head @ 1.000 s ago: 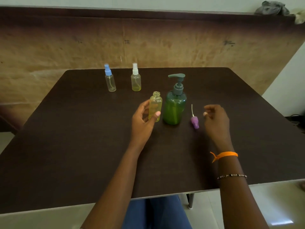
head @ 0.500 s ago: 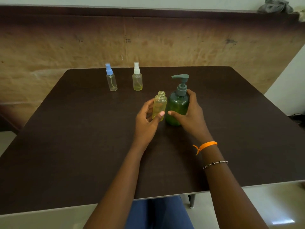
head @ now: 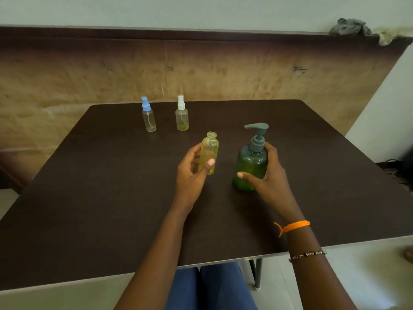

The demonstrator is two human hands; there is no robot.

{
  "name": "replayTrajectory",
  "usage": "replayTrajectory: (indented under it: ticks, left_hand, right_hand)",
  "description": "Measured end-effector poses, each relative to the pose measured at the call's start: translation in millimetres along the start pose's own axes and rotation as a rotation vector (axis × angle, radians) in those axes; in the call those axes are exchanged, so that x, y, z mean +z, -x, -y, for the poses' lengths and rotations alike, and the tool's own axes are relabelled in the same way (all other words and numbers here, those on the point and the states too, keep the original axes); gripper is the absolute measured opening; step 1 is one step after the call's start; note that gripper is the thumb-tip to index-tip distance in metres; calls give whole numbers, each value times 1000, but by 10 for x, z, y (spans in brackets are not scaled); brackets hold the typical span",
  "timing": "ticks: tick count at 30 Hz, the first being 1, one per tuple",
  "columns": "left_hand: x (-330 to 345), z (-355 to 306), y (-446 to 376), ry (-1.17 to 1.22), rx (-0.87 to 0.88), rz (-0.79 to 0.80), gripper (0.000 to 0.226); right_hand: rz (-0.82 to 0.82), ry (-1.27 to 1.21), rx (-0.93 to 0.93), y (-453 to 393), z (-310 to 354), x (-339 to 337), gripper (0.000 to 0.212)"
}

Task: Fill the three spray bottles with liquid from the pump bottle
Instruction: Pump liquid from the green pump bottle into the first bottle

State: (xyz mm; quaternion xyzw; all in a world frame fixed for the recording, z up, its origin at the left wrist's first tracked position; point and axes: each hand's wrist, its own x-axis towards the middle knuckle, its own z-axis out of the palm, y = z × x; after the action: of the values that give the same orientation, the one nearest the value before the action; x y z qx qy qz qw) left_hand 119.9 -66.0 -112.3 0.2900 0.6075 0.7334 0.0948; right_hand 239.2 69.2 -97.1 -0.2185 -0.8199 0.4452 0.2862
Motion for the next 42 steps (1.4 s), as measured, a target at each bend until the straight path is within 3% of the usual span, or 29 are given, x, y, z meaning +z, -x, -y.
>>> replayTrajectory:
  ticks: [4, 9, 17, 24, 28, 31, 33, 36, 42]
  left_hand:
    - [23, -39, 42, 24, 5, 49, 37]
    - [95, -141, 58, 18, 16, 109, 40]
    - [158, -386, -17, 53, 11, 145, 38]
    - [160, -448, -24, 11, 16, 150, 39]
    - [162, -451, -32, -13, -4, 102, 40]
    - [164, -474, -14, -16, -17, 77, 36]
    - [157, -491, -1, 7, -23, 63, 35]
    - [131, -507, 6, 29, -18, 37, 33]
    - [129, -521, -15, -9, -35, 6, 32]
  right_hand:
    - [47, -164, -22, 2, 69, -53, 94]
    - [-259, -379, -45, -264, 409, -160, 14]
    - [-96, -419, 82, -636, 497, 27, 45]
    - [-170, -420, 36, -475, 407, 127, 61]
    - [-231, -402, 25, -459, 412, 133, 51]
    - [-526, -203, -214, -398, 476, 83, 17]
    - [-658, 30, -451, -348, 472, 60, 16]
    - [-620, 246, -630, -245, 391, 105, 29]
    - [-541, 507, -611, -132, 309, 176, 44]
